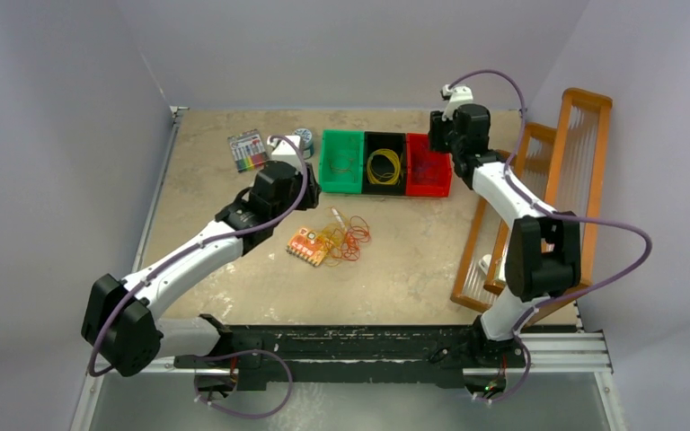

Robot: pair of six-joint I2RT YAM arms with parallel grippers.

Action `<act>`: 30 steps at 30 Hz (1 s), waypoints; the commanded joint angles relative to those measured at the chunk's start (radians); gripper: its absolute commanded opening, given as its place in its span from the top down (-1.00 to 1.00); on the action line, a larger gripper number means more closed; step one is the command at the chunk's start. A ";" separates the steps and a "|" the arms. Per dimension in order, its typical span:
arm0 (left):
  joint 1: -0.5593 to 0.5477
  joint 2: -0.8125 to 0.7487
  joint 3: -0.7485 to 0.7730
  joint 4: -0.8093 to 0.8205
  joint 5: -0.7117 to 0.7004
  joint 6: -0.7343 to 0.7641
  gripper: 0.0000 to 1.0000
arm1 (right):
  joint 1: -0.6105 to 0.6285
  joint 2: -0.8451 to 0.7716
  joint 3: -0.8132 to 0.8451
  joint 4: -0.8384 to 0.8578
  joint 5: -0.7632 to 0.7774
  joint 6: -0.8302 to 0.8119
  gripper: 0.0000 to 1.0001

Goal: Untangle the cables

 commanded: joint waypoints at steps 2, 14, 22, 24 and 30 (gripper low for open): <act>-0.009 0.054 -0.005 0.040 0.027 -0.040 0.23 | -0.003 -0.124 -0.085 0.130 -0.189 -0.014 0.07; -0.054 0.124 -0.034 0.076 0.024 -0.069 0.19 | 0.065 -0.246 -0.269 0.143 -0.437 0.068 0.07; -0.049 0.082 -0.062 0.093 -0.093 -0.106 0.18 | 0.359 -0.260 -0.343 0.173 -0.433 0.117 0.05; -0.040 0.058 -0.078 0.106 -0.118 -0.115 0.18 | 0.417 -0.261 -0.373 0.202 -0.453 0.133 0.04; -0.016 0.004 -0.120 0.127 -0.164 -0.130 0.18 | 0.497 -0.266 -0.438 0.248 -0.507 0.165 0.02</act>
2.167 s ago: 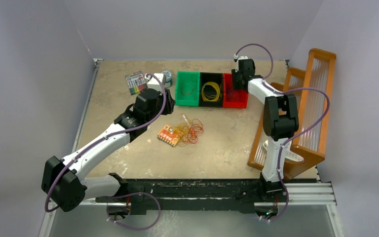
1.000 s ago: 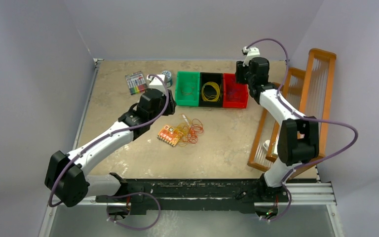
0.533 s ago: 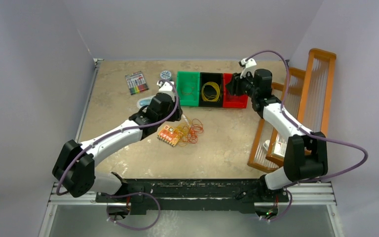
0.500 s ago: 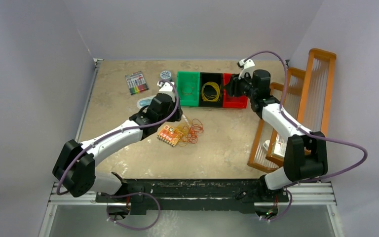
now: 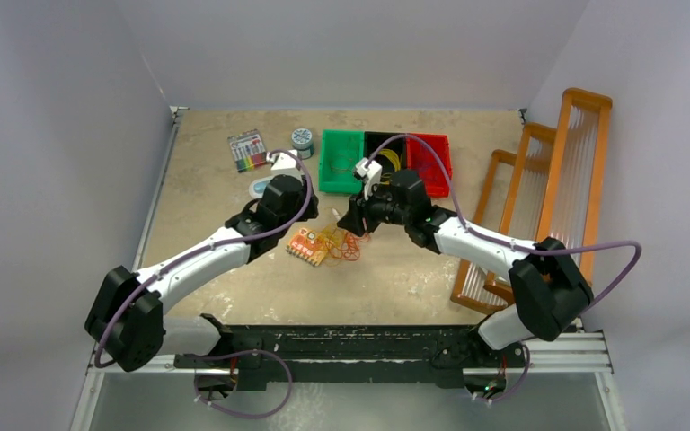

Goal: Untangle the cables

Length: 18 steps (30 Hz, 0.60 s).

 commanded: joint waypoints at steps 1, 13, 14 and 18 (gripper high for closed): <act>0.014 -0.052 -0.014 0.065 -0.060 -0.026 0.18 | 0.023 -0.037 -0.017 0.064 -0.049 0.041 0.02; 0.014 -0.056 -0.048 0.094 -0.053 -0.047 0.18 | 0.043 0.055 -0.006 -0.028 -0.039 0.035 -0.02; 0.014 -0.057 -0.048 0.094 -0.053 -0.047 0.17 | 0.045 0.061 -0.005 -0.030 -0.042 0.036 -0.02; 0.014 -0.058 -0.051 0.097 -0.051 -0.046 0.17 | 0.054 0.084 -0.002 -0.034 -0.053 0.038 -0.02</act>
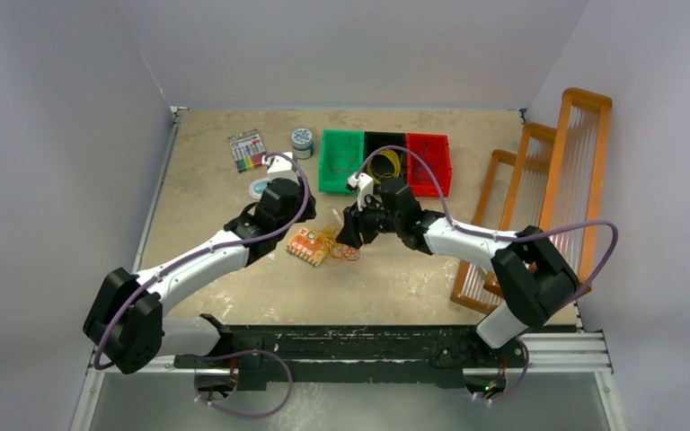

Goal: Untangle the cables

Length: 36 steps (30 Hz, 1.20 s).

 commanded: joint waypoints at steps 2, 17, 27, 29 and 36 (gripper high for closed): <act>0.003 -0.031 -0.006 0.060 -0.014 -0.023 0.17 | 0.016 0.018 0.024 -0.004 -0.035 0.009 0.00; 0.002 -0.127 -0.122 0.240 0.045 0.011 0.18 | 0.020 -0.147 0.081 -0.014 0.145 0.032 1.00; 0.002 -0.207 -0.269 0.488 0.087 -0.007 0.10 | 0.019 -0.172 0.270 -0.137 0.214 -0.015 1.00; 0.002 -0.208 -0.282 0.531 0.111 -0.009 0.09 | 0.018 -0.195 0.288 -0.144 0.244 -0.019 1.00; 0.002 -0.184 -0.289 0.597 0.192 -0.009 0.09 | 0.019 -0.260 0.340 -0.121 0.354 -0.028 1.00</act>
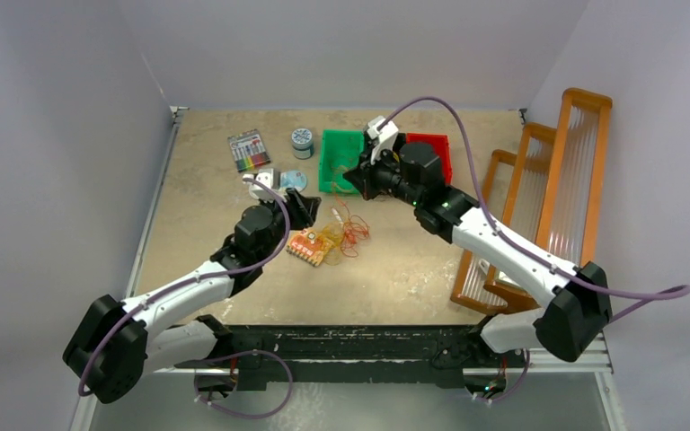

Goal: Untangle the cables

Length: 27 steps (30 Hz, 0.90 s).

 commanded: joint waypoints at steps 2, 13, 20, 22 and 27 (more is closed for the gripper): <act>0.002 0.014 0.011 0.156 0.128 0.000 0.09 | 0.001 -0.065 0.095 0.033 0.098 -0.014 1.00; 0.000 0.209 -0.149 0.839 0.259 0.027 -0.14 | 0.001 -0.007 0.170 0.045 0.043 0.036 1.00; -0.048 0.246 -0.185 0.946 0.238 0.120 -0.29 | 0.002 0.005 0.184 0.062 0.030 0.051 1.00; -0.081 0.247 -0.170 0.918 0.214 0.180 -0.31 | 0.001 0.008 0.187 0.060 0.022 0.052 1.00; -0.112 0.292 -0.140 0.911 0.101 0.251 -0.32 | 0.000 0.004 0.188 0.063 -0.011 0.057 1.00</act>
